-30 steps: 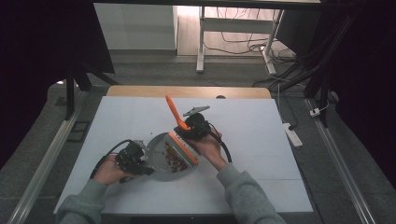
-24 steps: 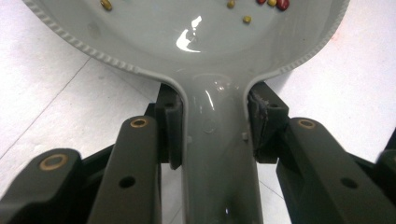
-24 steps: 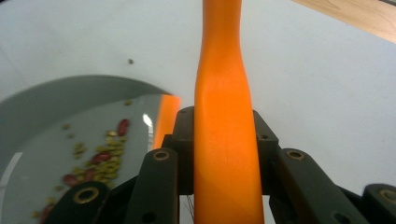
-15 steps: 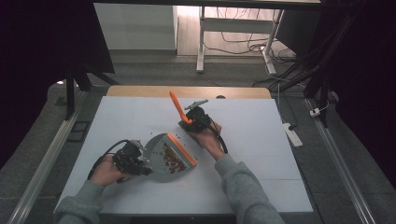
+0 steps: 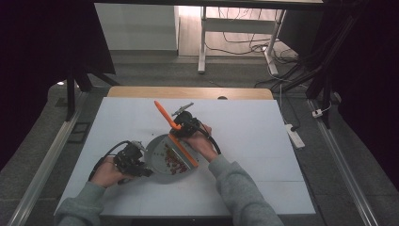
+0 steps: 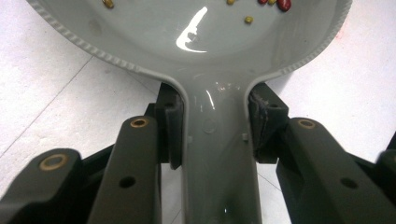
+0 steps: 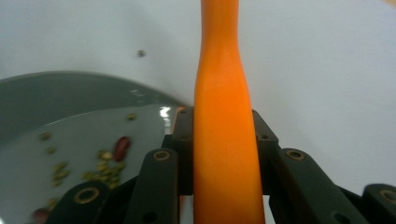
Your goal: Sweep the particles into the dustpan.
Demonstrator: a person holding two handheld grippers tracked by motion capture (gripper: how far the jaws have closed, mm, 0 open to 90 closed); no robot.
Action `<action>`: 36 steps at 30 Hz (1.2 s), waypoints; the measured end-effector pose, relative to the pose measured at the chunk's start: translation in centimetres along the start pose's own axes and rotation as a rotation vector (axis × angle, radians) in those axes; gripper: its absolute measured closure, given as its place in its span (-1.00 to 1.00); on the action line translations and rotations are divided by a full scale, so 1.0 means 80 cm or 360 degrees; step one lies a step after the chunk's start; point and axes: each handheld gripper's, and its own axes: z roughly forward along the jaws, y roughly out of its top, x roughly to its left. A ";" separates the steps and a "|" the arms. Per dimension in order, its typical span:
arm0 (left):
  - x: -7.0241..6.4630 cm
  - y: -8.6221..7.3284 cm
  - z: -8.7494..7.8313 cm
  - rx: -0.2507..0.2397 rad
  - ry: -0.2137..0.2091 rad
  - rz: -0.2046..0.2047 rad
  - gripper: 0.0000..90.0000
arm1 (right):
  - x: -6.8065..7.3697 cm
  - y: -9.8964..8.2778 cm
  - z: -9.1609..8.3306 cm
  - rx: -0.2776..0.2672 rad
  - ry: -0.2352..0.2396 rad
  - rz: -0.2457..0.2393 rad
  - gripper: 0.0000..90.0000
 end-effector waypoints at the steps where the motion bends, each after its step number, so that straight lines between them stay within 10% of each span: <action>1: 0.000 0.000 0.000 0.0002 0.0000 0.0000 0.37 | 0.004 0.000 -0.001 0.0005 0.0017 0.0000 0.58; 6: 0.000 0.001 0.002 0.0014 0.0004 0.0000 0.37 | 0.025 -0.002 -0.023 -0.0065 0.0206 0.0005 0.58; 15: 0.000 -0.001 0.005 0.0019 0.0000 -0.0003 0.37 | -0.001 -0.006 -0.061 -0.0196 0.0054 0.0059 0.58; 36: -0.014 -0.006 0.006 0.0037 -0.0019 0.0056 0.37 | -0.024 -0.086 -0.075 -0.0103 -0.0121 0.0259 0.58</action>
